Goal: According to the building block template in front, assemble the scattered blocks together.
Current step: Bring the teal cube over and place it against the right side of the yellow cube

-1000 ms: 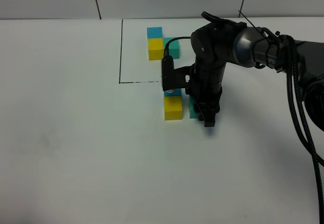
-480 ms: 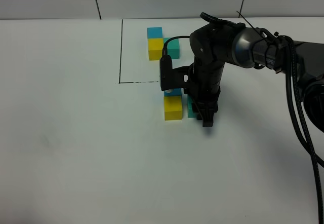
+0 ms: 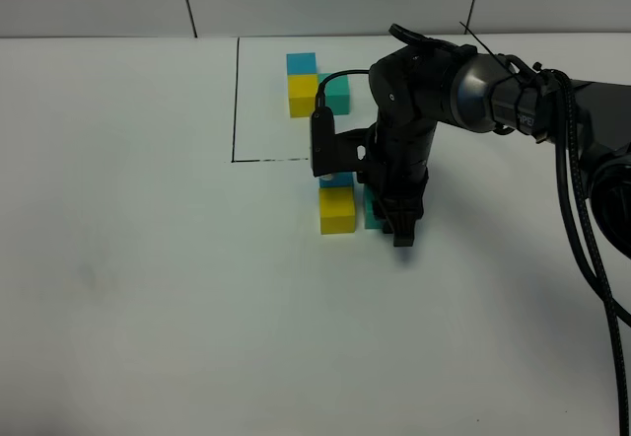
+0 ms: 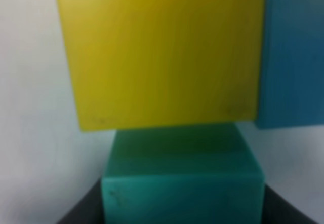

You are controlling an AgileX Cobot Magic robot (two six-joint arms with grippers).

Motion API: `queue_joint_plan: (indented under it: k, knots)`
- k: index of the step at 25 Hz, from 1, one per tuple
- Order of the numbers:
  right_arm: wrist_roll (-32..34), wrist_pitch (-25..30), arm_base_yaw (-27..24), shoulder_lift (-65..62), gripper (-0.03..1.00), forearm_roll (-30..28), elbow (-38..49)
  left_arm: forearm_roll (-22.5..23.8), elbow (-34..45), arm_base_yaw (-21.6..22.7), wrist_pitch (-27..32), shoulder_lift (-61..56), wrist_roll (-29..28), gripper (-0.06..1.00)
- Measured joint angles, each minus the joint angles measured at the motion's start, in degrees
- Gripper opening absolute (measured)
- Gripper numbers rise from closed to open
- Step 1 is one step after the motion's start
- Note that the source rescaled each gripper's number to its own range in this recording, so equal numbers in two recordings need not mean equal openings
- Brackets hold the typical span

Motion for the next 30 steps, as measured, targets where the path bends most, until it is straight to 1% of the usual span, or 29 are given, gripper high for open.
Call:
queue_joint_plan:
  k: [30]
  knots:
    - [-0.1,-0.6,1.1,0.6,0.01,0.8,-0.6,0.0,0.0,0.0,0.0,0.0,0.0,0.99]
